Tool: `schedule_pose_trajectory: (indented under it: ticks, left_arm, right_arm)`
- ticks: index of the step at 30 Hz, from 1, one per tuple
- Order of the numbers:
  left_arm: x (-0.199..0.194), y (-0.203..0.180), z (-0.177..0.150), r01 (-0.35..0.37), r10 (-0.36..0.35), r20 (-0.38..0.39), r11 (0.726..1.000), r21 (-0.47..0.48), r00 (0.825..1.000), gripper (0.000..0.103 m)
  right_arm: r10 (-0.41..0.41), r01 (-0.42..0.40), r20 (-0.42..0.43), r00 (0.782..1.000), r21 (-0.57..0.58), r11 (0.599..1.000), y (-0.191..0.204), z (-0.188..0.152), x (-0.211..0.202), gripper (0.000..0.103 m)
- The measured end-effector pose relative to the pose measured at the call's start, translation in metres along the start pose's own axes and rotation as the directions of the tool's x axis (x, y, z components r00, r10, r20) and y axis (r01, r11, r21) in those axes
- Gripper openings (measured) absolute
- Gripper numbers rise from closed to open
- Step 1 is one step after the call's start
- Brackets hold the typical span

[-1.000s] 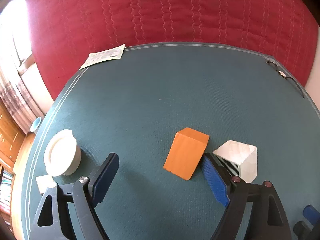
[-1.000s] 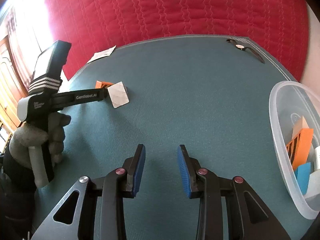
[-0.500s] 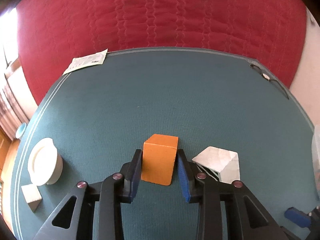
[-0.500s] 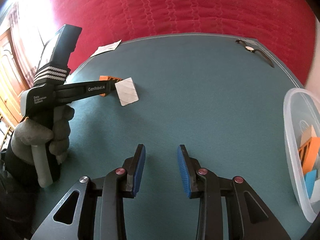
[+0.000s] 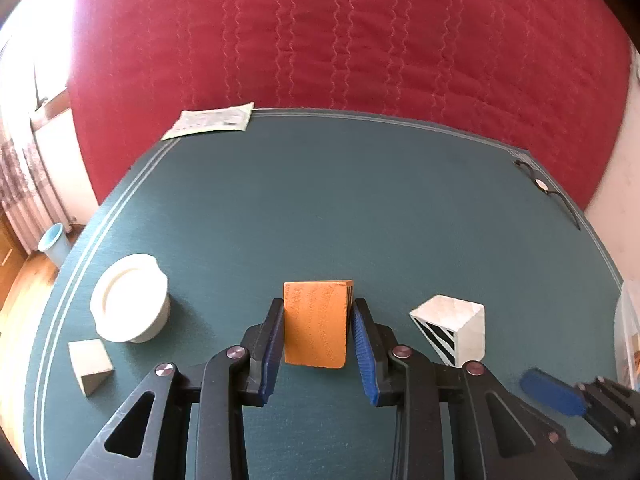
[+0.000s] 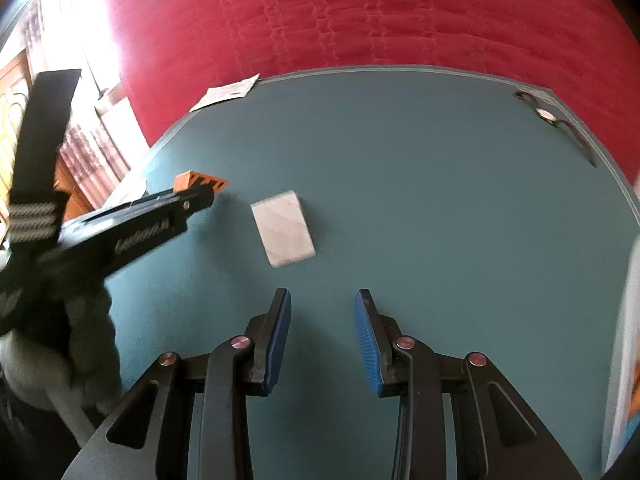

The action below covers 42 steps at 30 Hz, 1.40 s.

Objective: Organize rigid objects
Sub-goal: 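Grasp the white square tile with the right tool while the left tool holds the orange block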

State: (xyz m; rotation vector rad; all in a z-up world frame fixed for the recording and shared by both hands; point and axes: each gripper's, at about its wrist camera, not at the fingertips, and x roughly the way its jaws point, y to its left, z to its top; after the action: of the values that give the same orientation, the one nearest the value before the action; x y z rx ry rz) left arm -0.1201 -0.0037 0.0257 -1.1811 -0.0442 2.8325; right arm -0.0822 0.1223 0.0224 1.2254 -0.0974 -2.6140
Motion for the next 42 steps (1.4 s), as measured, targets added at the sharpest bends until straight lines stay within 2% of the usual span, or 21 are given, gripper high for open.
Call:
schedule_pose_trajectory:
  ticks: [6,21,22,23,25,26,36,38,42]
  left_arm:
    - [0.001,0.009,-0.001,-0.010,0.009,-0.010,0.999,-0.031,1.000,0.035]
    - [-0.001,0.020,0.001,-0.019,0.018,-0.015,0.998,-0.064,1.000,0.035]
    - [-0.001,0.021,0.001,-0.019,0.018,-0.016,0.998,-0.067,1.000,0.035]
    - [-0.001,0.022,0.001,-0.021,0.020,-0.016,0.997,-0.069,1.000,0.035]
    - [-0.001,0.022,0.001,-0.026,0.025,-0.016,0.997,-0.071,1.000,0.035]
    - [-0.001,0.023,0.001,-0.028,0.027,-0.015,0.997,-0.071,1.000,0.035]
    - [0.002,0.023,0.002,-0.030,0.028,-0.020,0.997,-0.071,0.999,0.035]
    - [0.001,0.023,0.002,-0.029,0.028,-0.020,0.997,-0.069,0.999,0.035]
    - [0.001,0.022,0.001,-0.025,0.024,-0.018,0.998,-0.063,1.000,0.035]
  right_arm:
    - [0.036,-0.035,0.014,0.999,-0.049,0.998,0.014,0.019,0.014,0.035]
    - [0.026,-0.023,0.021,0.999,-0.133,0.991,0.026,0.040,0.035,0.035]
    - [0.024,-0.021,0.021,0.999,-0.145,0.989,0.027,0.040,0.036,0.040]
    - [0.018,-0.014,0.022,1.000,-0.158,0.987,0.027,0.041,0.037,0.051]
    - [0.000,0.007,0.039,0.999,-0.165,0.986,0.026,0.044,0.040,0.058]
    - [-0.008,0.014,0.041,0.999,-0.164,0.986,0.025,0.045,0.043,0.058]
    - [0.016,-0.012,0.016,1.000,-0.218,0.976,0.032,0.048,0.055,0.056]
    - [0.011,-0.007,0.018,1.000,-0.221,0.975,0.033,0.048,0.055,0.044]
    - [0.001,0.003,0.021,1.000,-0.212,0.977,0.032,0.045,0.054,0.038]
